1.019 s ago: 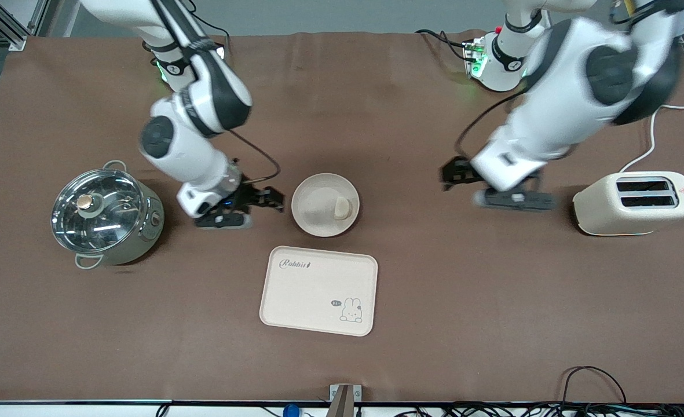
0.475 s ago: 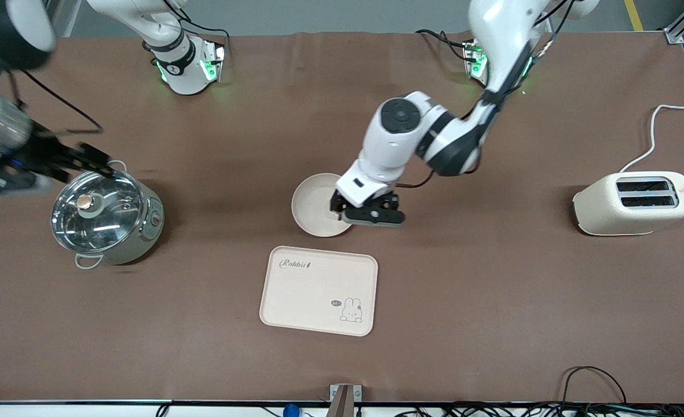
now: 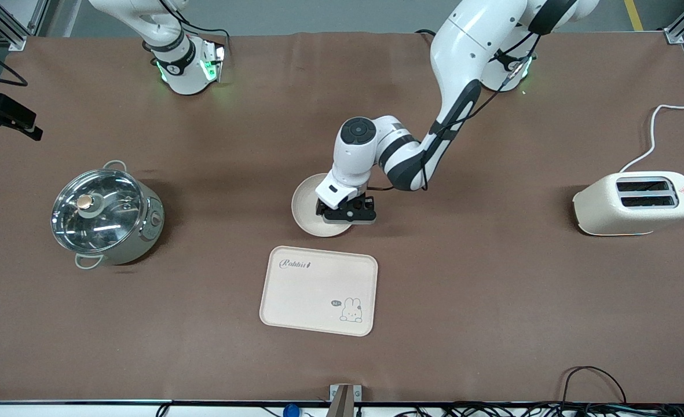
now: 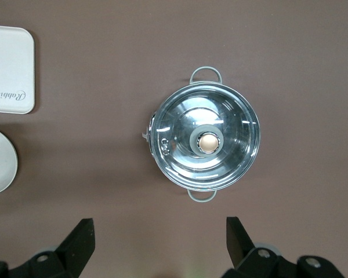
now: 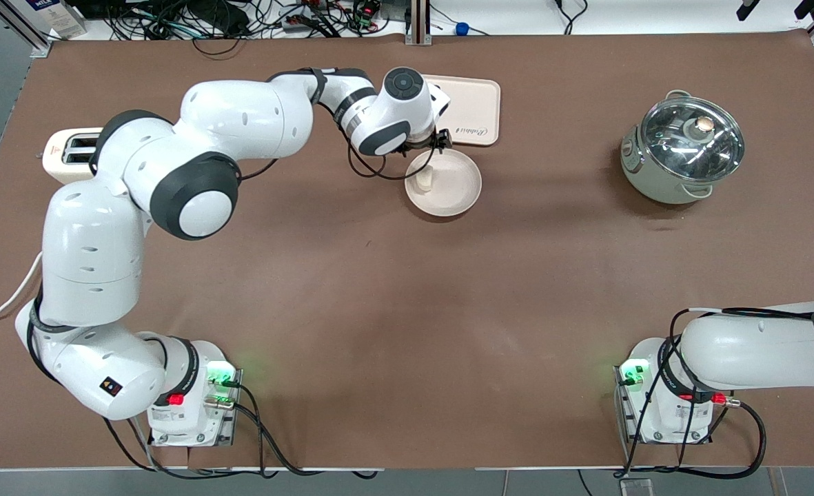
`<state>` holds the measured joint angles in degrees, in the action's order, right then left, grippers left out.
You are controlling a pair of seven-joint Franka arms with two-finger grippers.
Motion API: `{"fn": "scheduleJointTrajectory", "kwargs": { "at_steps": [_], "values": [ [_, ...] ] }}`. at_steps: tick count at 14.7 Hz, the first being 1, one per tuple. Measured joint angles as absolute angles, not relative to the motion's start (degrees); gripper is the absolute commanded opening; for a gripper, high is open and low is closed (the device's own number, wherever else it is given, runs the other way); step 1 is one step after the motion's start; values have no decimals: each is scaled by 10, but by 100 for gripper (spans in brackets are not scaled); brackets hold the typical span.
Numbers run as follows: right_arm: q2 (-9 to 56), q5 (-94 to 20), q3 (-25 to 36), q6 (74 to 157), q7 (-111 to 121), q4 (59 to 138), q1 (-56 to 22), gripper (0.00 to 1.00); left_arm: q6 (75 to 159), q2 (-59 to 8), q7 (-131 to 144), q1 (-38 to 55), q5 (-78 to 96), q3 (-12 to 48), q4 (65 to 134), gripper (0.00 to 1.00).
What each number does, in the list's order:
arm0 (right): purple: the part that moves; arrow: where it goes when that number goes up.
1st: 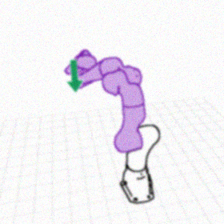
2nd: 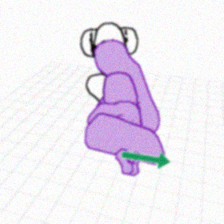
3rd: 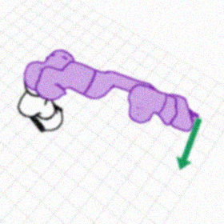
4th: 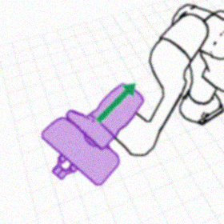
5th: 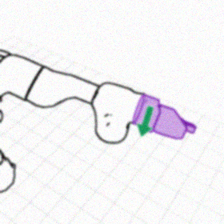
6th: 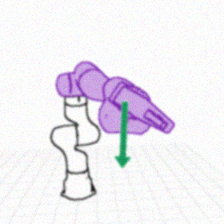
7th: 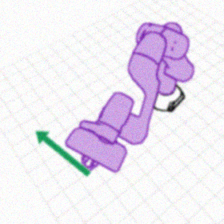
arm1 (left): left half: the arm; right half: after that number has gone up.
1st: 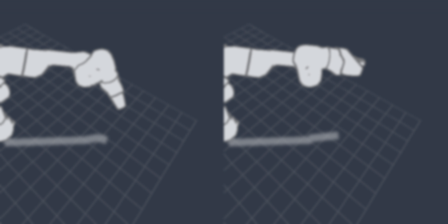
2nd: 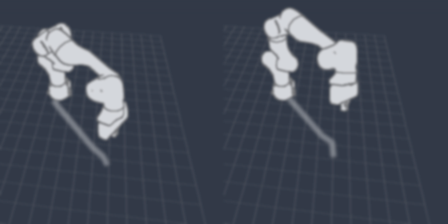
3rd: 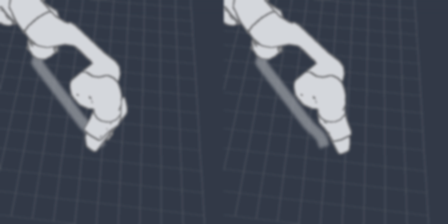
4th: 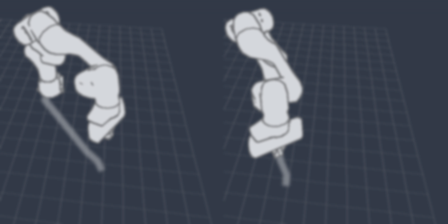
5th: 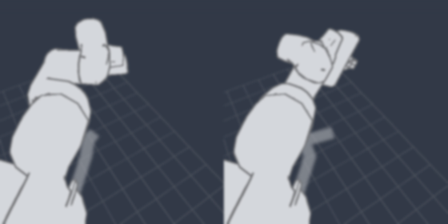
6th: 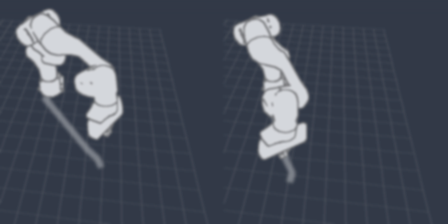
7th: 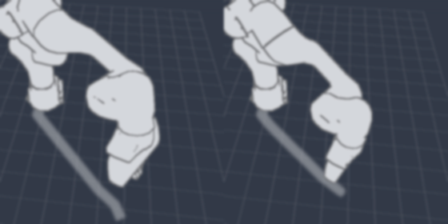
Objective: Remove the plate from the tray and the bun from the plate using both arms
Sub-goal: 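Retract the right gripper while the left gripper reaches the bun, then grasp the white bun with the left gripper and lift it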
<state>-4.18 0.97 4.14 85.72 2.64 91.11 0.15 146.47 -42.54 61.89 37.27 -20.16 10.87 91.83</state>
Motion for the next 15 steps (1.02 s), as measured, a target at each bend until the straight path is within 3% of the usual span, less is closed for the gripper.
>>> {"fn": "scheduleJointTrajectory", "kwargs": {
  "at_steps": [10,12,15],
  "values": [
    [-39,10,34,856,26,901,1,100,1463,-443,668,396,-227,108,918,95],
    [-39,10,33,856,26,901,1,100,1463,-450,681,396,-245,108,918,83],
    [-38,10,31,862,26,901,1,100,1463,-455,691,398,-254,108,918,42]
  ]
}}
